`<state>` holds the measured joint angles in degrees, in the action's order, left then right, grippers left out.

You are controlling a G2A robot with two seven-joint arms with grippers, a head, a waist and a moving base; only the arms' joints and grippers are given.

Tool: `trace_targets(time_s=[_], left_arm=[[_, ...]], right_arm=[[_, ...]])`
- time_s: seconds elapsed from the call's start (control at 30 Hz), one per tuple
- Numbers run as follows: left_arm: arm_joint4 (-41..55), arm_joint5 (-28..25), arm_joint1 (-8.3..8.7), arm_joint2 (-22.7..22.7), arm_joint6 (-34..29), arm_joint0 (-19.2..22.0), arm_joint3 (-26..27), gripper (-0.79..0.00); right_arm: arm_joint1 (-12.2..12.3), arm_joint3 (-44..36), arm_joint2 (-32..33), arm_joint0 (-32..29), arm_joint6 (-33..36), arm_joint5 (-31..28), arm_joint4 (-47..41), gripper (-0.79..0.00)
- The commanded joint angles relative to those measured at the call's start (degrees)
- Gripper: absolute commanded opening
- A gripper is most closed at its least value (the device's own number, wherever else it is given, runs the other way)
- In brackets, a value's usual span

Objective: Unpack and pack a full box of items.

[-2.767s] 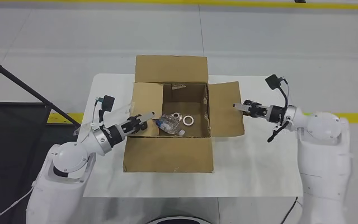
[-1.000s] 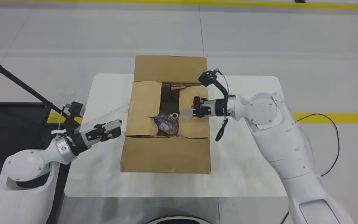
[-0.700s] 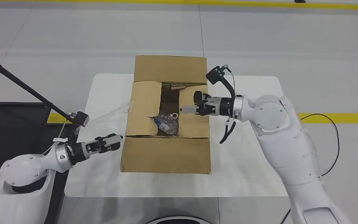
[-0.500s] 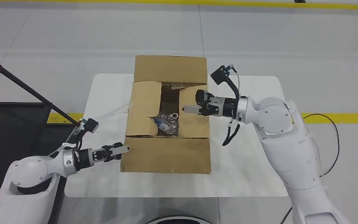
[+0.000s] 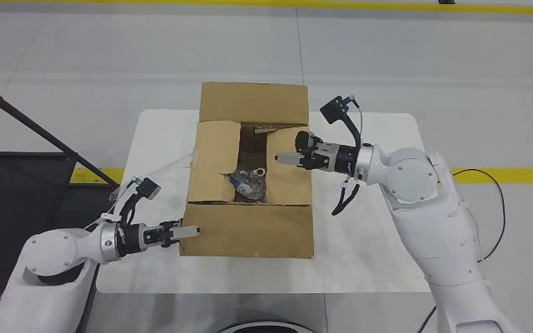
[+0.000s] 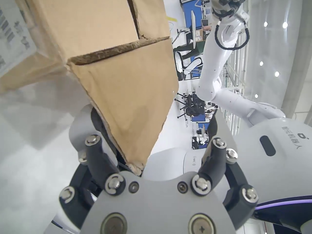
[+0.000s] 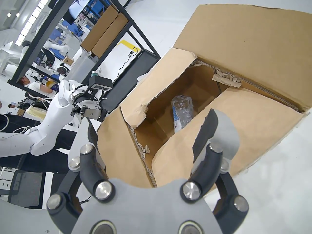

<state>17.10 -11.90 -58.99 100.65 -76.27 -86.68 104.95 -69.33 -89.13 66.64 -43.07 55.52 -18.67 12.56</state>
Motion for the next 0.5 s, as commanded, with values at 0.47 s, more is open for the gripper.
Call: trace_targets(time_s=[0.47], left_arm=[[5.7, 1.6, 0.99, 1.3, 0.9, 0.4, 3.3, 0.000]], right_arm=[[-0.2, 1.2, 1.3, -2.0, -8.7, 0.7, -3.2, 0.000]])
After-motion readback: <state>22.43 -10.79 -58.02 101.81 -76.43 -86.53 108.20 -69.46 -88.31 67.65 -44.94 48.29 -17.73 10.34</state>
